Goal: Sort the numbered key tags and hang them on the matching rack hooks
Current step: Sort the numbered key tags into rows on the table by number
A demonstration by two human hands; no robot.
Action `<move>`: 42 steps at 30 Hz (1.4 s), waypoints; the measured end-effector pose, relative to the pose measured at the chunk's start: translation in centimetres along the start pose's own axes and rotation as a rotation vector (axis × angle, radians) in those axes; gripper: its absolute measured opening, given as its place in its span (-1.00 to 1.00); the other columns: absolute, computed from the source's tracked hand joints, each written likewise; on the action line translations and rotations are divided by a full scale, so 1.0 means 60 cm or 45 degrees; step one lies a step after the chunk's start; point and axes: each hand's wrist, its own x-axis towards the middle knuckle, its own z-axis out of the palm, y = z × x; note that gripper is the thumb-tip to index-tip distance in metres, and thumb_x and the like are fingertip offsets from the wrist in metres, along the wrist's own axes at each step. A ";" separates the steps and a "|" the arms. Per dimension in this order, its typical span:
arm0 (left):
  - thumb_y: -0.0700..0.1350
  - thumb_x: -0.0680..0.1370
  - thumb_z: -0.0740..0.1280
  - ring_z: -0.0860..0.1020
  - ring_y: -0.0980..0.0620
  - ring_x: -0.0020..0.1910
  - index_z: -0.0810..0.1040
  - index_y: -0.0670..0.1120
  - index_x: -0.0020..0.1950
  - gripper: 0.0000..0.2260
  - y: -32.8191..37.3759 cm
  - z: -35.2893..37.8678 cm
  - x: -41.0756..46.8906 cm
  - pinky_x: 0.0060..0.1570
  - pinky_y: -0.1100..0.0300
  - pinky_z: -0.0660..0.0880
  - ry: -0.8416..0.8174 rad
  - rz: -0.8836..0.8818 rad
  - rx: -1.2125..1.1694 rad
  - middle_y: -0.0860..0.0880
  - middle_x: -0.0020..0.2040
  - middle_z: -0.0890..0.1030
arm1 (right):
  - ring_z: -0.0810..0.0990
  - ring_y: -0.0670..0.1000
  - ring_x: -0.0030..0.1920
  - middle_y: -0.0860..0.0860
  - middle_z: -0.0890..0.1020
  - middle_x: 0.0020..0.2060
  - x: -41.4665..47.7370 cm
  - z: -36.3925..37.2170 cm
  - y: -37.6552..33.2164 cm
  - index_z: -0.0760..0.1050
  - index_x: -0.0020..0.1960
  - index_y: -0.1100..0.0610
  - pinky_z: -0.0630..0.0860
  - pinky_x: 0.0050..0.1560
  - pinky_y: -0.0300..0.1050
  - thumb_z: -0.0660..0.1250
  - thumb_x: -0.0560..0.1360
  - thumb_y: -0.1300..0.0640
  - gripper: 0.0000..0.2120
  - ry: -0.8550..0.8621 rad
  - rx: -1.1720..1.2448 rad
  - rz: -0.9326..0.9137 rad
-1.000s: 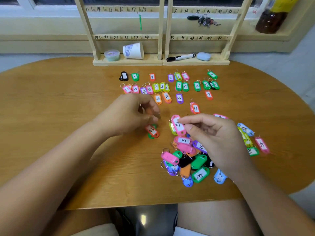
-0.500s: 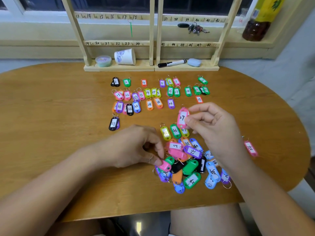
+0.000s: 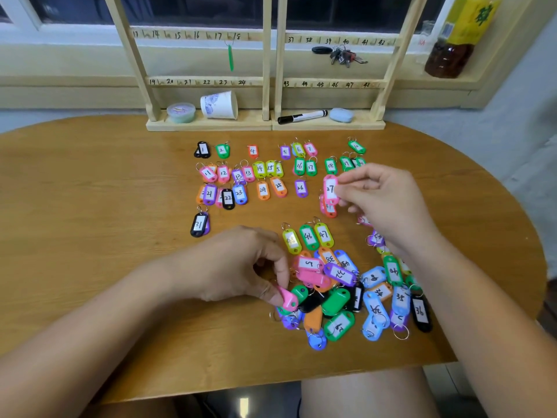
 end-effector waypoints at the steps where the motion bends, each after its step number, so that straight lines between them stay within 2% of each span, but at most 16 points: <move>1: 0.12 0.43 0.64 0.58 0.10 0.07 0.74 0.13 -0.03 -0.80 -0.001 -0.001 0.000 0.05 0.15 0.52 -0.005 -0.002 -0.022 0.19 0.01 0.63 | 0.70 -0.04 -0.23 0.09 0.76 -0.23 0.013 0.002 -0.003 0.71 0.00 0.13 0.58 -0.17 -0.18 0.55 0.50 0.29 -0.88 0.005 -0.022 0.011; 4: 0.09 0.46 0.63 0.60 0.06 -0.04 0.71 0.08 -0.05 -0.82 -0.001 -0.008 -0.003 -0.01 0.08 0.55 -0.024 -0.024 -0.124 0.13 -0.06 0.68 | 0.71 -0.02 -0.22 0.04 0.76 -0.24 0.055 0.014 -0.009 0.72 -0.05 0.11 0.60 -0.10 -0.12 0.60 0.45 0.26 -0.87 0.023 -0.128 0.000; 7: 0.01 0.51 0.60 0.62 0.09 -0.13 0.70 0.02 -0.05 -0.86 0.003 -0.021 -0.005 -0.07 0.15 0.53 -0.018 -0.030 -0.316 0.08 -0.12 0.71 | 0.72 0.00 -0.10 -0.02 0.75 -0.22 0.098 0.027 -0.002 0.72 -0.13 0.02 0.61 0.03 -0.02 0.63 0.43 0.17 -0.88 0.037 -0.296 0.020; 10: 0.01 0.52 0.59 0.61 0.06 -0.12 0.70 0.01 -0.02 -0.86 0.001 -0.032 0.000 -0.04 0.06 0.51 0.108 -0.018 -0.392 0.01 -0.11 0.71 | 0.71 0.00 0.04 -0.06 0.75 -0.10 0.127 0.039 0.012 0.71 -0.17 -0.02 0.64 0.16 0.07 0.64 0.41 0.14 -0.87 0.007 -0.420 0.060; 12: -0.02 0.52 0.58 0.61 0.04 -0.14 0.70 -0.04 -0.01 -0.85 -0.002 -0.037 0.006 -0.04 0.06 0.53 0.193 -0.041 -0.480 -0.05 -0.12 0.72 | 0.68 0.00 0.08 -0.07 0.74 -0.07 0.137 0.046 0.018 0.72 -0.16 -0.02 0.63 0.16 0.09 0.63 0.42 0.13 -0.89 -0.007 -0.493 0.083; 15: -0.11 0.55 0.56 0.63 -0.05 -0.17 0.70 -0.08 0.01 -0.90 -0.009 -0.040 0.013 -0.03 -0.01 0.59 0.279 -0.057 -0.593 -0.13 -0.11 0.72 | 0.69 -0.03 0.02 -0.09 0.73 -0.12 0.144 0.052 0.026 0.72 -0.17 -0.01 0.64 0.05 0.01 0.62 0.43 0.11 -0.91 0.011 -0.590 0.065; 18: -0.22 0.59 0.52 0.68 -0.18 -0.12 0.72 -0.08 0.03 -0.94 -0.017 -0.033 0.012 -0.01 -0.03 0.63 0.356 -0.026 -0.602 -0.14 -0.08 0.73 | 0.68 -0.06 -0.01 -0.12 0.72 -0.15 0.138 0.053 0.024 0.70 -0.17 -0.01 0.53 -0.15 -0.15 0.59 0.46 0.06 -0.91 0.007 -0.721 0.028; 20: -0.29 0.58 0.50 0.69 -0.22 -0.10 0.73 -0.05 0.01 -0.87 -0.023 -0.027 0.010 -0.03 0.04 0.62 0.460 0.005 -0.519 -0.11 -0.09 0.74 | 0.67 -0.05 -0.01 -0.15 0.70 -0.20 0.126 0.053 0.018 0.68 -0.17 -0.03 0.57 -0.01 -0.06 0.56 0.50 0.01 -0.90 0.000 -0.821 -0.040; 22: -0.29 0.57 0.50 0.69 -0.19 -0.09 0.73 -0.03 -0.02 -0.85 -0.025 -0.022 0.010 -0.10 0.13 0.55 0.565 0.054 -0.448 -0.07 -0.08 0.75 | 0.64 -0.10 -0.10 -0.16 0.66 -0.28 0.100 0.051 0.006 0.66 -0.19 -0.06 0.57 0.11 0.02 0.50 0.53 0.00 -0.87 -0.009 -0.857 -0.138; 25: -0.32 0.54 0.49 0.70 -0.06 0.07 0.72 -0.07 -0.05 -0.85 -0.025 -0.021 0.010 -0.06 0.03 0.54 0.679 0.171 -0.383 0.02 0.00 0.76 | 0.57 -0.17 -0.30 -0.06 0.69 -0.29 0.043 0.053 -0.023 0.67 -0.19 -0.04 0.50 -0.12 -0.13 0.49 0.56 0.07 -0.86 -0.201 -0.608 -0.150; 29: -0.37 0.50 0.53 0.67 -0.05 0.10 0.75 -0.10 -0.07 -0.83 -0.024 -0.015 0.012 0.01 0.00 0.58 0.859 0.251 -0.342 0.01 0.08 0.71 | 0.68 -0.10 -0.13 0.05 0.77 -0.16 -0.025 0.053 -0.051 0.71 -0.03 0.09 0.58 0.07 -0.15 0.47 0.61 0.07 -0.89 -0.562 -0.211 -0.015; 31: -0.42 0.49 0.52 0.66 -0.07 0.09 0.76 -0.11 -0.08 -0.79 -0.023 -0.010 0.014 0.03 -0.01 0.60 0.924 0.230 -0.360 -0.01 0.11 0.67 | 0.67 -0.09 -0.13 0.10 0.77 -0.13 -0.040 0.052 -0.052 0.71 0.05 0.18 0.59 0.03 -0.20 0.47 0.61 0.10 -0.85 -0.621 -0.102 0.021; 33: -0.44 0.48 0.52 0.66 -0.02 0.08 0.76 -0.11 -0.10 -0.77 -0.020 -0.005 0.014 0.01 0.12 0.58 0.943 0.219 -0.359 -0.02 0.10 0.66 | 0.65 -0.11 -0.18 0.10 0.77 -0.14 -0.049 0.053 -0.046 0.69 0.09 0.23 0.56 -0.07 -0.28 0.48 0.59 0.14 -0.83 -0.640 0.013 0.055; 36: -0.45 0.48 0.52 0.64 0.05 0.06 0.75 -0.12 -0.08 -0.76 -0.015 -0.003 0.015 -0.01 0.29 0.49 0.939 0.220 -0.350 -0.03 0.08 0.66 | 0.65 -0.08 -0.19 0.09 0.77 -0.16 -0.055 0.057 -0.033 0.70 0.07 0.20 0.54 -0.10 -0.28 0.50 0.58 0.16 -0.88 -0.609 0.070 0.035; 40: -0.41 0.53 0.49 0.68 -0.01 -0.03 0.67 -0.12 0.02 -0.79 -0.016 0.000 0.015 -0.05 -0.03 0.58 0.945 0.206 -0.484 -0.03 0.02 0.67 | 0.65 -0.12 -0.24 0.09 0.77 -0.20 -0.056 0.051 -0.024 0.71 0.04 0.19 0.51 -0.18 -0.36 0.50 0.57 0.23 -0.94 -0.520 0.106 0.004; 42: -0.39 0.56 0.46 0.67 0.00 -0.09 0.65 -0.09 0.05 -0.78 -0.014 0.005 0.016 -0.09 0.01 0.56 0.919 0.134 -0.496 0.03 -0.03 0.69 | 0.62 -0.10 -0.25 0.03 0.75 -0.24 -0.043 0.043 -0.022 0.73 0.02 0.14 0.49 -0.20 -0.35 0.51 0.56 0.23 -0.94 -0.428 0.070 -0.015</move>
